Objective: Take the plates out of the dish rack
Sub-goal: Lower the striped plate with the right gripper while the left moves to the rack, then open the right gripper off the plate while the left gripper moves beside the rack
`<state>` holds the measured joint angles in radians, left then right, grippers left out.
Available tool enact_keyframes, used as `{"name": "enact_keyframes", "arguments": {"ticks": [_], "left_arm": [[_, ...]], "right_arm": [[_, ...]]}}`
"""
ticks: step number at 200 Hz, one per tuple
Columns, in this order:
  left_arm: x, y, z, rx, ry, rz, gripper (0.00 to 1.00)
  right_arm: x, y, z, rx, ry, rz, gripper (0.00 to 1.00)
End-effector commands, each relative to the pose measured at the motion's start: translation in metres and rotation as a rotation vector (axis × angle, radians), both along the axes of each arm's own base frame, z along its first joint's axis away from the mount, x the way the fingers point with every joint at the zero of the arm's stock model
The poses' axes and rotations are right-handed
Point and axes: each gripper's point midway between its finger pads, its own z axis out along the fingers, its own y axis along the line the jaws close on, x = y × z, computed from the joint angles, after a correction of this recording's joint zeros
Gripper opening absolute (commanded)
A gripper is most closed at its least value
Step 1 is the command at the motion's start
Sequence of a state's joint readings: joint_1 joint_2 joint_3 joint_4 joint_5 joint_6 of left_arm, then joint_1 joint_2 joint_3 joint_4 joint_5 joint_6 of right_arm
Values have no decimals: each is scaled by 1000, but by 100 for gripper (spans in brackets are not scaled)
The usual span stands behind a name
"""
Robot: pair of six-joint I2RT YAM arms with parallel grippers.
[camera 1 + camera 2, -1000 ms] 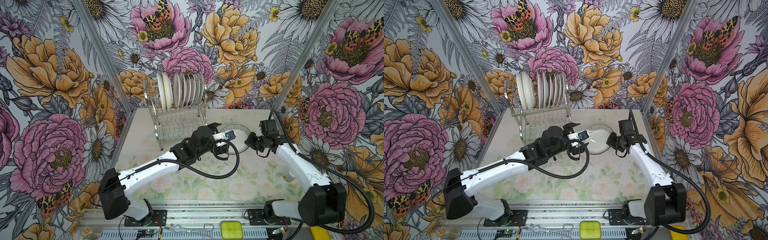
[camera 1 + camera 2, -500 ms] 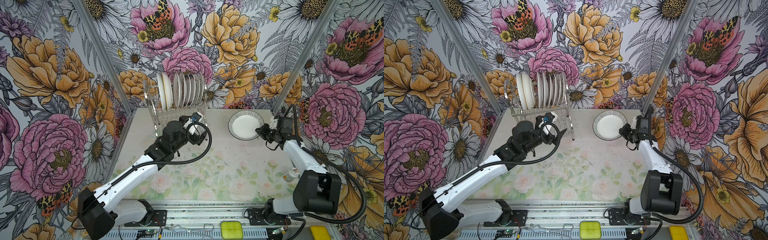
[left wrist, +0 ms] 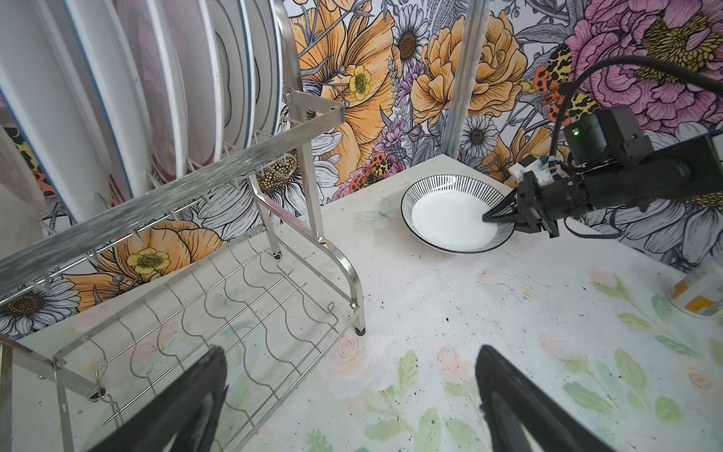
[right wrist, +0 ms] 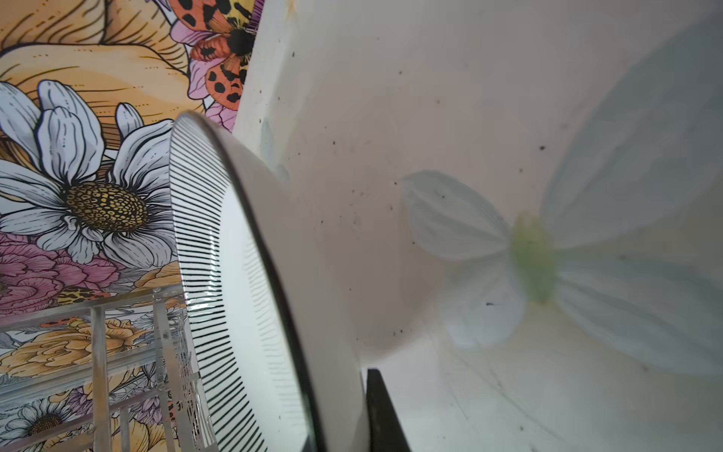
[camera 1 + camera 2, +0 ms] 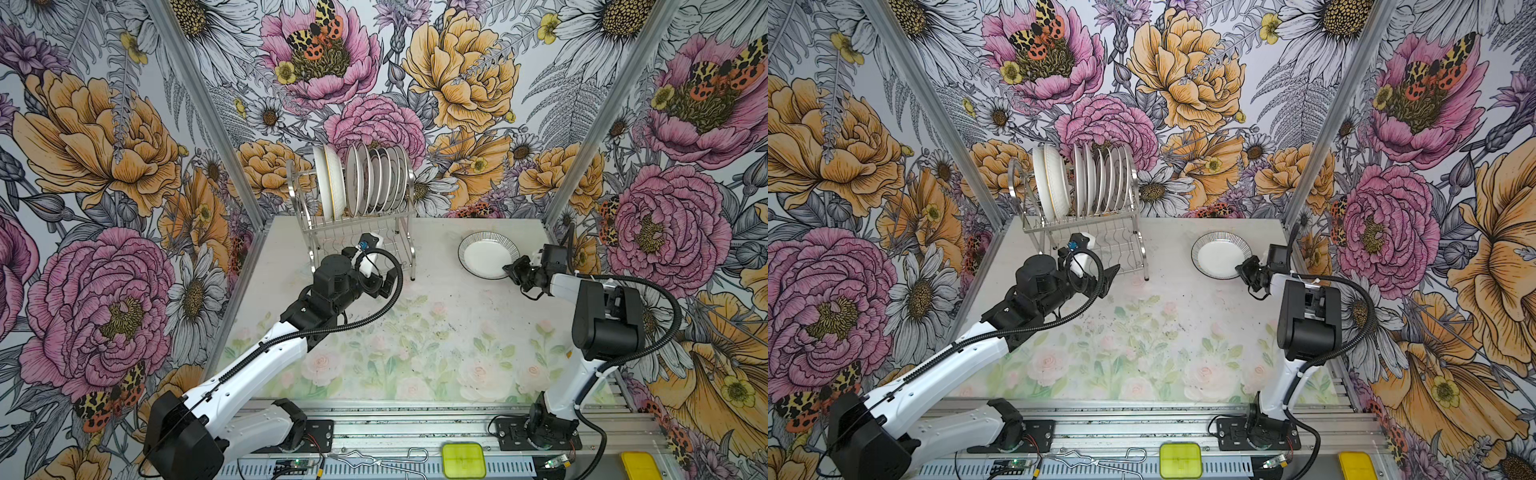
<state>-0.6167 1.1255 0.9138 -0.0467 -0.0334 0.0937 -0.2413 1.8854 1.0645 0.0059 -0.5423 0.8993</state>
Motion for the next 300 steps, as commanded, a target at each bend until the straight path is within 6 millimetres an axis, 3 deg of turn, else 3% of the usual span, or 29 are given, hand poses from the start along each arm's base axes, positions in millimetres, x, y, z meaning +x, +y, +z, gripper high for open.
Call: {"name": "enact_keyframes", "arguments": {"ticks": [1, 136, 232, 261, 300], "left_arm": [[7, 3, -8, -16, 18, 26, 99], [17, 3, -27, -27, 93, 54, 99], [17, 12, -20, -101, 123, 144, 99], [14, 21, -13, -126, 106, 202, 99], [14, 61, -10, -78, 110, 387, 99]], "right_arm": [[46, 7, 67, 29, -245, 48, 0], [73, 25, 36, 71, -227, 74, 0], [78, 37, 17, 92, -201, 75, 0], [77, 38, 10, 91, -183, 73, 0], [75, 39, 6, 70, -163, 84, 0]]}}
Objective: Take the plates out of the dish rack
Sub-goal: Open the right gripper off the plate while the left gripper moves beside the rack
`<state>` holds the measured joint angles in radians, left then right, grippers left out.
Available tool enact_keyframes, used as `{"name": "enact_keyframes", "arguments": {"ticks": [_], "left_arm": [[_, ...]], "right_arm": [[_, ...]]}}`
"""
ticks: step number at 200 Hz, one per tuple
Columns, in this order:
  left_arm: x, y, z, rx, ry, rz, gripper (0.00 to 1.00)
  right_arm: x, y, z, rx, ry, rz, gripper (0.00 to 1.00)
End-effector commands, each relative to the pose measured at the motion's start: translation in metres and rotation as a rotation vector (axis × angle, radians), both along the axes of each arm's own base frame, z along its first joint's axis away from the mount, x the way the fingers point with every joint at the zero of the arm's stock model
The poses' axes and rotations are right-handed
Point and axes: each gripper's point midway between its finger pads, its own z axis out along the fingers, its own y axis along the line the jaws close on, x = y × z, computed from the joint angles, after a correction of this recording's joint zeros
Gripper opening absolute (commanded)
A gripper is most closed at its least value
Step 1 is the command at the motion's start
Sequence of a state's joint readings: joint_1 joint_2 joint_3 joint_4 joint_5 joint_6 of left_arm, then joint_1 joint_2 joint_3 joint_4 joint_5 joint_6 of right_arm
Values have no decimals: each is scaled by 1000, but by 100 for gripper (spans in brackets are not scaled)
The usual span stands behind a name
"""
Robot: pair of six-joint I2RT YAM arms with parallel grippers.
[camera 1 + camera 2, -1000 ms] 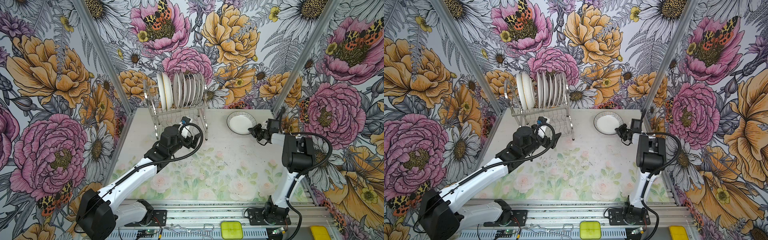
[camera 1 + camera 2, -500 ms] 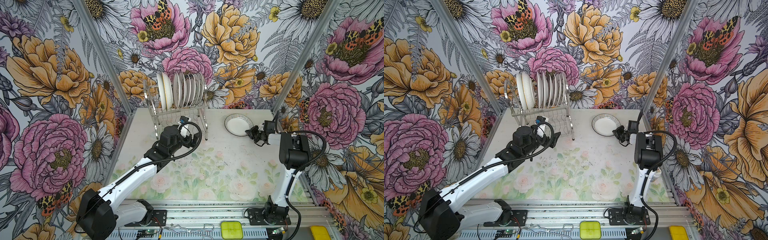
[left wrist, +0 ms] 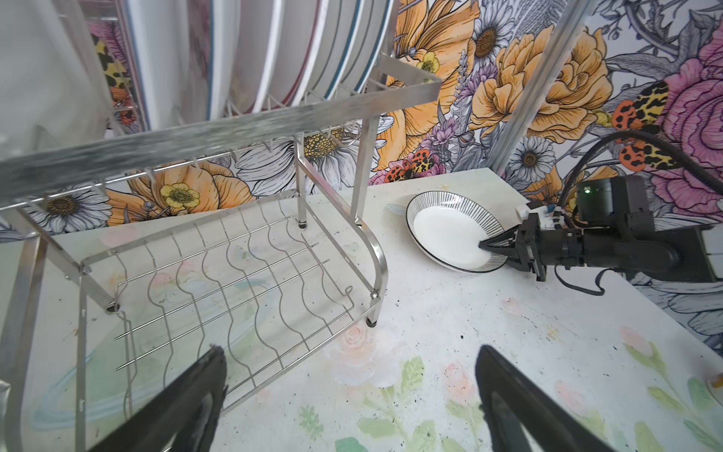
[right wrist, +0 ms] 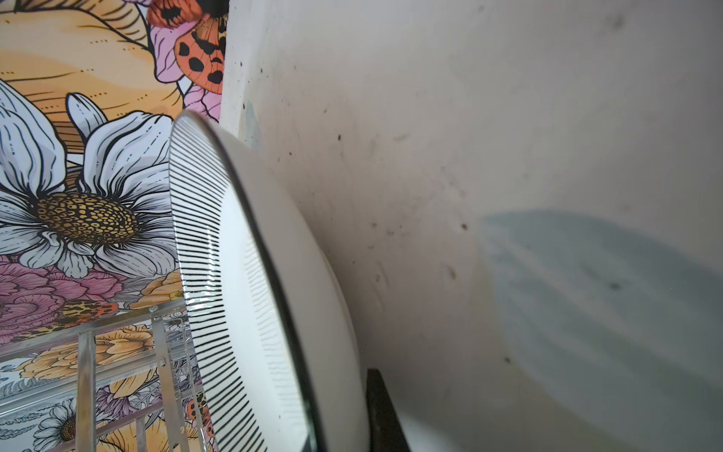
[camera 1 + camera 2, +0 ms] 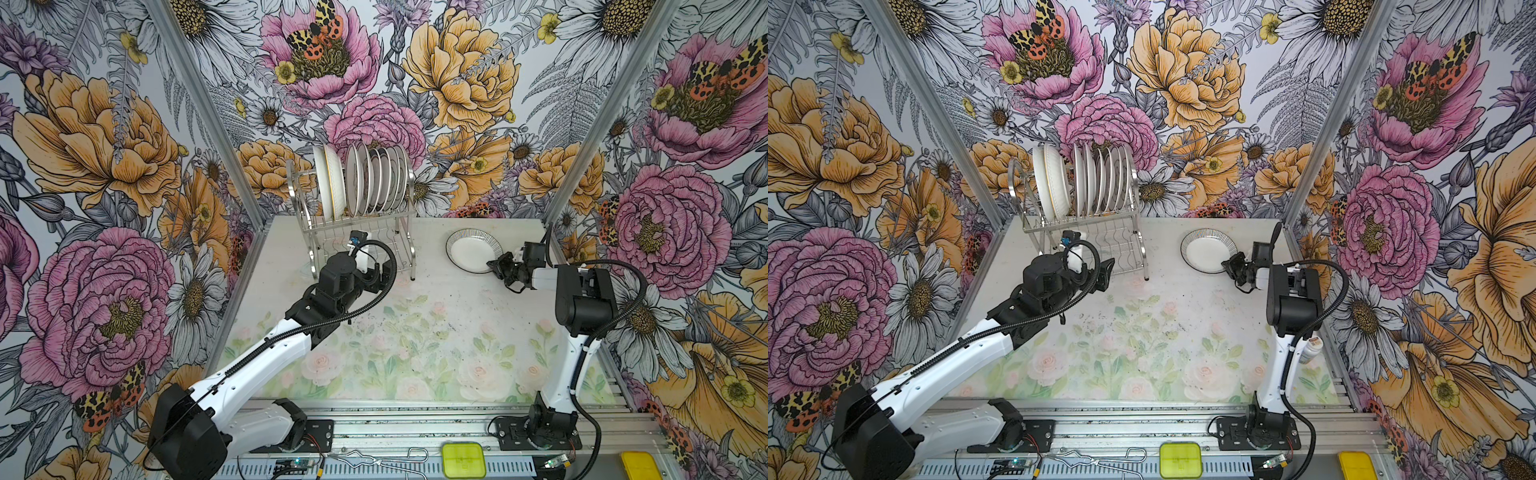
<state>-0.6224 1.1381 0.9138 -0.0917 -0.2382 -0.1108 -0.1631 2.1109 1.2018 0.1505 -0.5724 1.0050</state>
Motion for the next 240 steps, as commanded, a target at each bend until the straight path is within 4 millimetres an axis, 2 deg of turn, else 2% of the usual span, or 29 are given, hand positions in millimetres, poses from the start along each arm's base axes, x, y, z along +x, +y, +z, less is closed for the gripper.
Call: {"name": "enact_keyframes", "arguments": {"ticks": [1, 27, 63, 110, 140, 171, 197, 206, 215, 222, 240], "left_arm": [[0, 33, 5, 33, 11, 149, 99], [-1, 51, 9, 10, 19, 195, 99], [-9, 55, 19, -49, -1, 179, 99], [-13, 61, 17, 7, 29, 195, 99], [-11, 62, 18, 49, 60, 209, 99], [-15, 72, 31, 96, 34, 233, 99], [-22, 81, 44, 100, -77, 229, 99], [-24, 87, 49, 64, -109, 245, 99], [-25, 103, 56, 18, -120, 307, 99], [-26, 115, 59, -9, -108, 346, 99], [-27, 133, 63, -63, -63, 369, 99]], "right_arm": [[26, 5, 38, -10, -148, 42, 0], [24, 6, 34, -11, -136, 39, 5], [19, 6, 25, -10, -103, 40, 13], [13, 6, 25, -19, -76, 32, 38], [8, 6, 23, -27, -55, 31, 43], [-1, 2, 20, -60, -3, 19, 52], [-14, -6, 16, -105, 73, -18, 59], [-20, -9, 14, -115, 95, -33, 61], [-25, -10, 14, -120, 107, -38, 62], [-30, -11, 15, -128, 114, -41, 63], [-41, -13, 18, -171, 127, -36, 65]]}}
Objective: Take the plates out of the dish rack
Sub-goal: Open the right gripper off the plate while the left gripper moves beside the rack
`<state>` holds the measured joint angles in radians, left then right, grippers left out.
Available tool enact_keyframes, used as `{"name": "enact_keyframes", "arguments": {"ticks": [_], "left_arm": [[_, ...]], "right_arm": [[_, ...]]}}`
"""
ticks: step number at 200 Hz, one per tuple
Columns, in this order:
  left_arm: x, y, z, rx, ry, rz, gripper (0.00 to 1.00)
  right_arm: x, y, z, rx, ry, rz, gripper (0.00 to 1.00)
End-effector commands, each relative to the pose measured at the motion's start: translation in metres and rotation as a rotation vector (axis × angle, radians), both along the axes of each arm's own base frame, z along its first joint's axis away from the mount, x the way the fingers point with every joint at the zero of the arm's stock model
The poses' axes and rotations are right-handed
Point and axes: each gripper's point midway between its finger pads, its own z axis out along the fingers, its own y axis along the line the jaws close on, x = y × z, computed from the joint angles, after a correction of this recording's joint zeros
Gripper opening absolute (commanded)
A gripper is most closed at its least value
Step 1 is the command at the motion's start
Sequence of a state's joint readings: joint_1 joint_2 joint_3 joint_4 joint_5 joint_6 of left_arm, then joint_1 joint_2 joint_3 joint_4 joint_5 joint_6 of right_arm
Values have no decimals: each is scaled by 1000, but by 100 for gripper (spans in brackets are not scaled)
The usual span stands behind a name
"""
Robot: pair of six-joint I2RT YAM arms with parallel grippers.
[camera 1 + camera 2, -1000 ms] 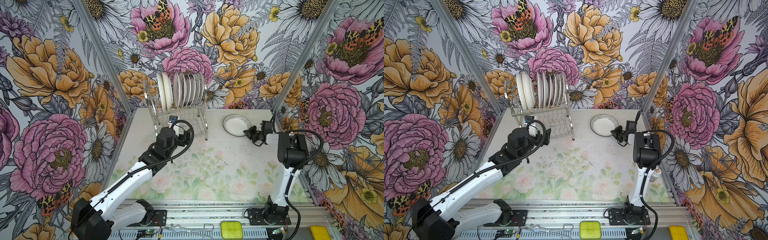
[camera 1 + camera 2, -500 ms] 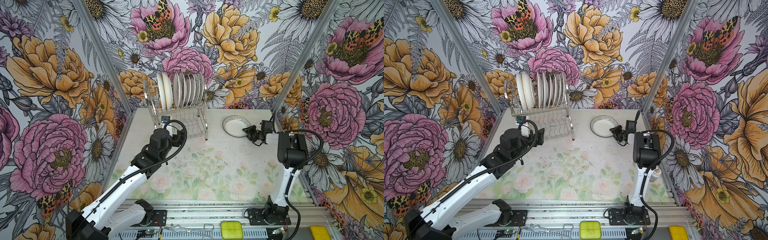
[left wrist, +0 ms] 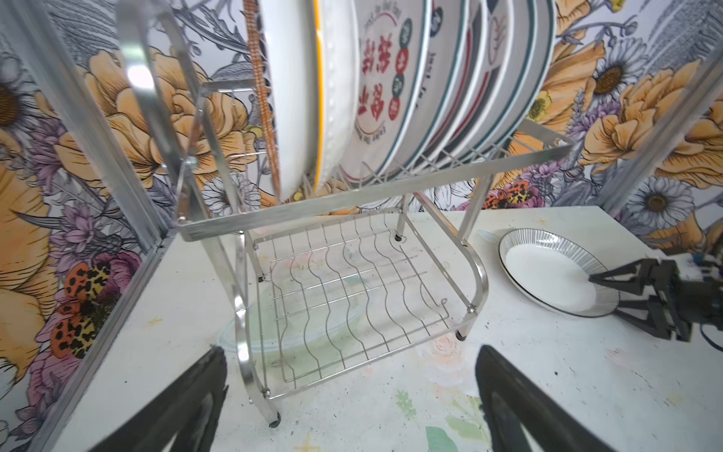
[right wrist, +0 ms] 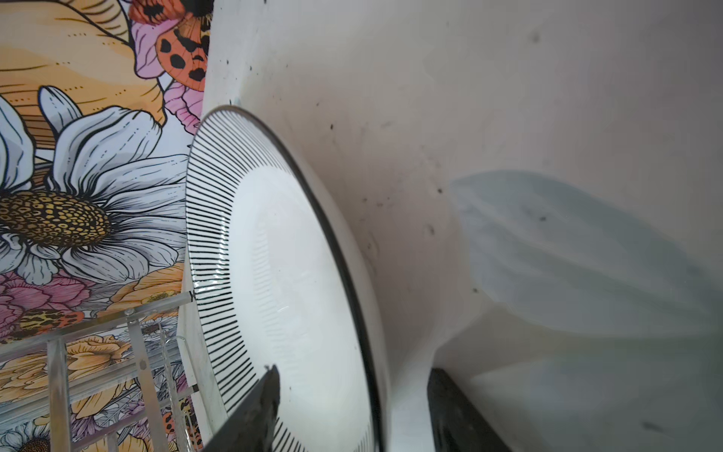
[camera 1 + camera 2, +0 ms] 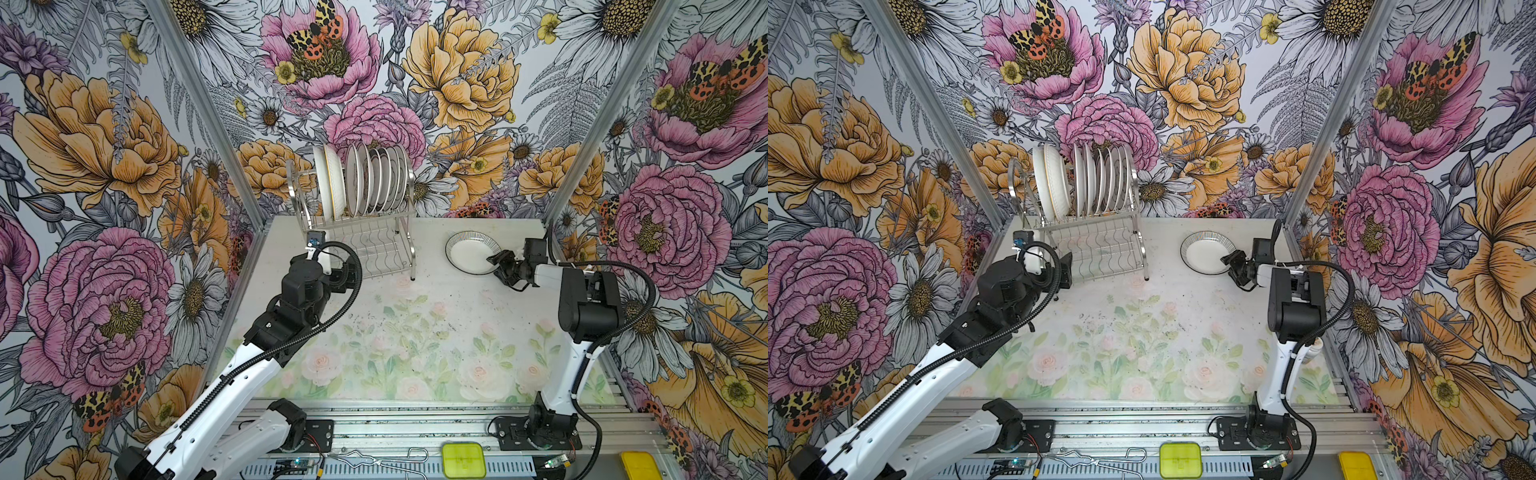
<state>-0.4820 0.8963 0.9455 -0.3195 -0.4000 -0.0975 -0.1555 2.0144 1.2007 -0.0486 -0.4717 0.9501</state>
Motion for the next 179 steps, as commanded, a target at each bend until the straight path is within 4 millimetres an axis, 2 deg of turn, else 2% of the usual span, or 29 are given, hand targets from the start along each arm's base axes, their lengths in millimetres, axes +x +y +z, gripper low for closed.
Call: {"name": "enact_keyframes", "arguments": {"ticks": [1, 15, 39, 46, 51, 63, 66, 82, 88, 134, 161, 179], "left_arm": [[-1, 29, 16, -91, -12, 81, 99], [-2, 47, 18, -127, -9, 164, 99], [0, 51, 24, -154, 4, 152, 99], [1, 50, 27, -162, 12, 143, 99], [3, 50, 28, -166, 22, 143, 99], [8, 45, 30, -174, 49, 105, 99], [9, 43, 31, -173, 55, 92, 99], [16, 30, 34, -180, 88, 11, 99], [18, 27, 36, -180, 98, -12, 99], [23, 21, 65, -196, 67, -103, 99], [17, 16, 87, -223, 17, -182, 99], [15, 11, 96, -207, 6, -208, 99]], "right_arm": [[-20, -6, 9, -82, 37, -7, 65], [-29, -8, 15, -127, 46, 7, 66], [-45, -10, 33, -262, 54, 67, 70], [-50, -8, 39, -303, 54, 87, 73], [-54, -7, 43, -334, 53, 100, 82], [-63, -4, 55, -399, 45, 132, 86], [-65, -4, 58, -417, 44, 137, 91], [-76, 1, 76, -504, 23, 171, 94], [-80, 4, 87, -530, 1, 181, 99], [-104, 25, 136, -644, -108, 234, 99], [-109, 42, 156, -682, -176, 285, 100], [-113, 56, 165, -668, -215, 320, 99]]}}
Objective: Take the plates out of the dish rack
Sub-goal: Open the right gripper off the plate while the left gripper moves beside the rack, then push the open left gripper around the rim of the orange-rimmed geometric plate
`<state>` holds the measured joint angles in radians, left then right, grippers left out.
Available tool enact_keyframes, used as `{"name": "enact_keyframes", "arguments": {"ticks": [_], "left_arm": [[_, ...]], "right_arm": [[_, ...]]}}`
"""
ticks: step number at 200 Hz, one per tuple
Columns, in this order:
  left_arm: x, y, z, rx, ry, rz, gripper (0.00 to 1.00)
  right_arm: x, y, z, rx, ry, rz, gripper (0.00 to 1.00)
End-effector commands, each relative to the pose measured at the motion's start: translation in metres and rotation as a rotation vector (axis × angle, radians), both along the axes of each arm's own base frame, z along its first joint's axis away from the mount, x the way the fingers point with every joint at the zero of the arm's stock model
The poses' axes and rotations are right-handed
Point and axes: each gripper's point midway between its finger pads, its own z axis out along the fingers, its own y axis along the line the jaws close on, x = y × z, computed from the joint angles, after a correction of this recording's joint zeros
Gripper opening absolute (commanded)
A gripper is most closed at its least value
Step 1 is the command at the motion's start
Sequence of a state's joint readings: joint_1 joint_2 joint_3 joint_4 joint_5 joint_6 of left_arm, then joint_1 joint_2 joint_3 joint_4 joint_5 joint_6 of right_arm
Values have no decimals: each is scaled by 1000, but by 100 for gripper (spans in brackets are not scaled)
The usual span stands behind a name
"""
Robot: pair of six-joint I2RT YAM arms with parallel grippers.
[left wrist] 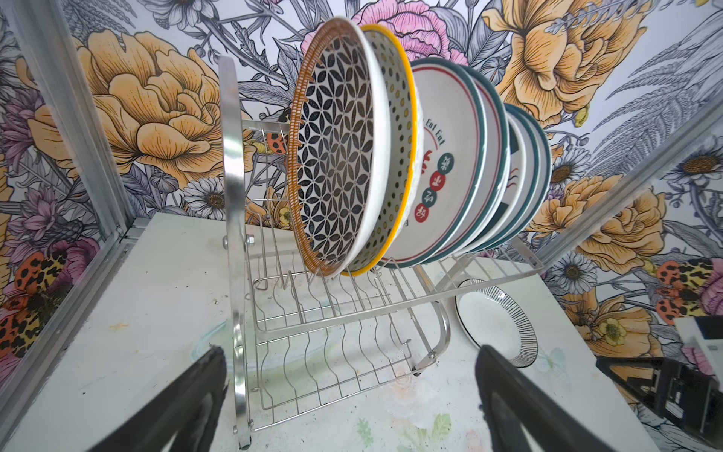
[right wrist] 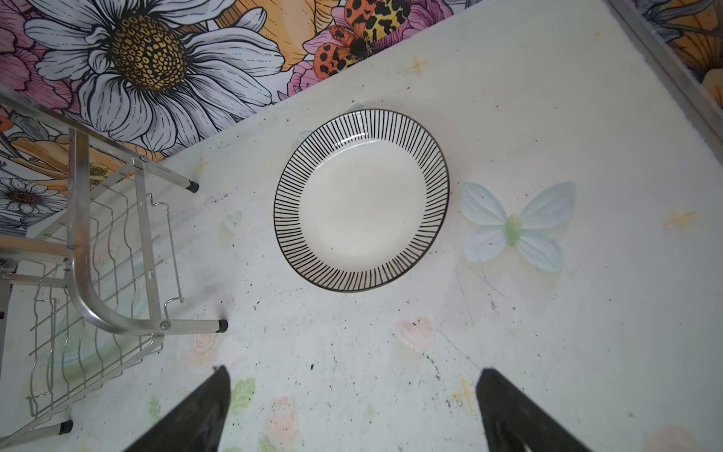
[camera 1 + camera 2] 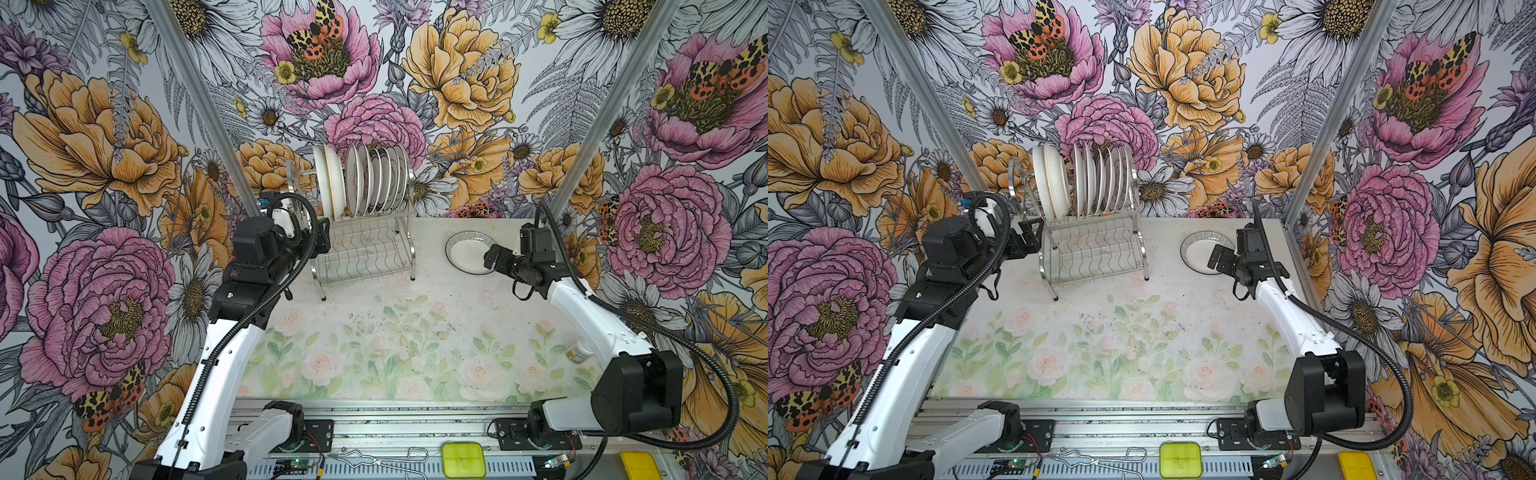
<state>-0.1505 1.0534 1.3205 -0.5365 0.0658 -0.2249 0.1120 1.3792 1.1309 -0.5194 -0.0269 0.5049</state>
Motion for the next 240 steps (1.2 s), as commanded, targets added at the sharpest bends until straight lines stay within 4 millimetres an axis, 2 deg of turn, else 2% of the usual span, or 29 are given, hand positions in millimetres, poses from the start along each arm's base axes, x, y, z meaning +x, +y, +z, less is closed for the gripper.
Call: {"name": "enact_keyframes", "arguments": {"ticks": [1, 16, 43, 84, 120, 166, 195, 240], "left_arm": [[-11, -16, 25, 8, -56, -108, 99], [-6, -7, 27, 22, -52, -46, 99], [6, -3, 27, 86, -55, -42, 99], [36, -13, 31, 149, -66, -98, 91], [62, -14, 23, 150, -52, -127, 86], [61, -17, 32, 115, -78, -200, 80], [64, -10, 26, 110, -67, -218, 72], [60, -10, 23, 117, -90, -259, 61]], "right_arm": [[-9, 8, 9, -46, -20, 49, 99], [-10, 16, 15, -32, -36, 66, 99], [-9, 22, 29, -40, -76, 79, 99], [-6, 25, 49, -98, -177, 73, 100], [-4, 36, 51, -85, -190, 121, 99], [0, 44, 44, -62, -169, 147, 99], [3, 44, 41, -59, -159, 145, 99], [6, 43, 43, -71, -164, 139, 100]]}}
